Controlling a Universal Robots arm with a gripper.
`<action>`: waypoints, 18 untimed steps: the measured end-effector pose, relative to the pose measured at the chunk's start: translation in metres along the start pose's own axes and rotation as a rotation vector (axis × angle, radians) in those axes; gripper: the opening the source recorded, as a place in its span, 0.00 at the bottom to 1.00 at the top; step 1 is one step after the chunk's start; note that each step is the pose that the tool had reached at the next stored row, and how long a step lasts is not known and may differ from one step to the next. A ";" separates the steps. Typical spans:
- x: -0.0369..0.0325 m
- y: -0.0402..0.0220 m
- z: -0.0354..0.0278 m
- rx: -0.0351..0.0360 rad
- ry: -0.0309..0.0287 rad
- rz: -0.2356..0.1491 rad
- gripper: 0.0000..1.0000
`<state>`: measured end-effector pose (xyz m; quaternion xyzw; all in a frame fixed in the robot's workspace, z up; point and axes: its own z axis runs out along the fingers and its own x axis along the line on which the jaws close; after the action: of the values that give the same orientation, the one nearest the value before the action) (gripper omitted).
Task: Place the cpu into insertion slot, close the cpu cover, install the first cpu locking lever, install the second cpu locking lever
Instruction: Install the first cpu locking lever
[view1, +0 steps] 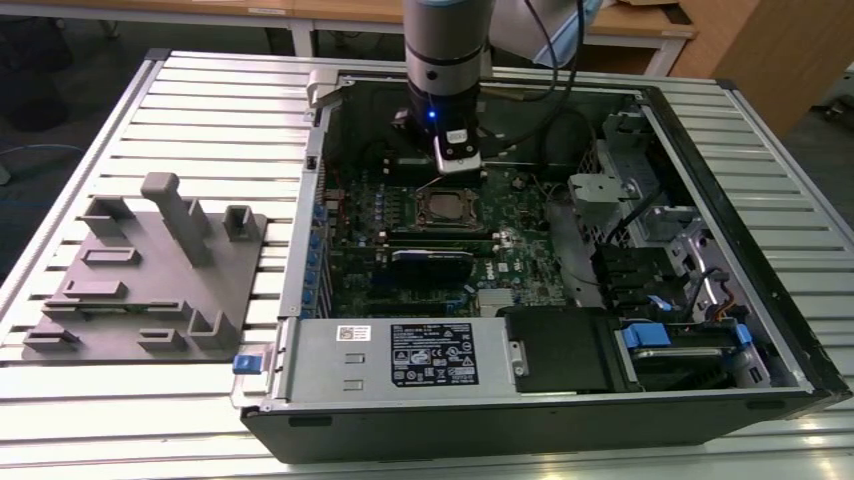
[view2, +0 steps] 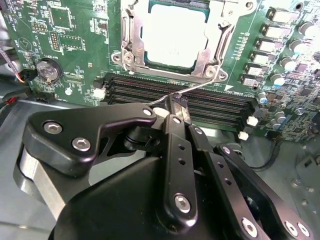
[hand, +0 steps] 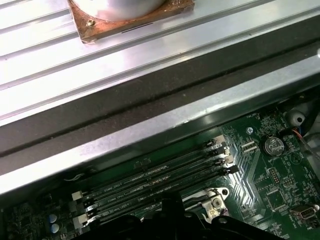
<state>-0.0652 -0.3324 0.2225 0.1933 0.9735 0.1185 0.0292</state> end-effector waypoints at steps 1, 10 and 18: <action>0.0000 -0.0001 0.0004 -0.0012 -0.0067 -0.001 0.11; 0.0002 -0.0010 0.0037 -0.0094 -0.0590 -0.004 0.11; 0.0006 -0.0012 0.0068 -0.0104 -0.0738 0.020 0.11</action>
<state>-0.0655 -0.3317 0.2157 0.2073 0.9691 0.1166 0.0649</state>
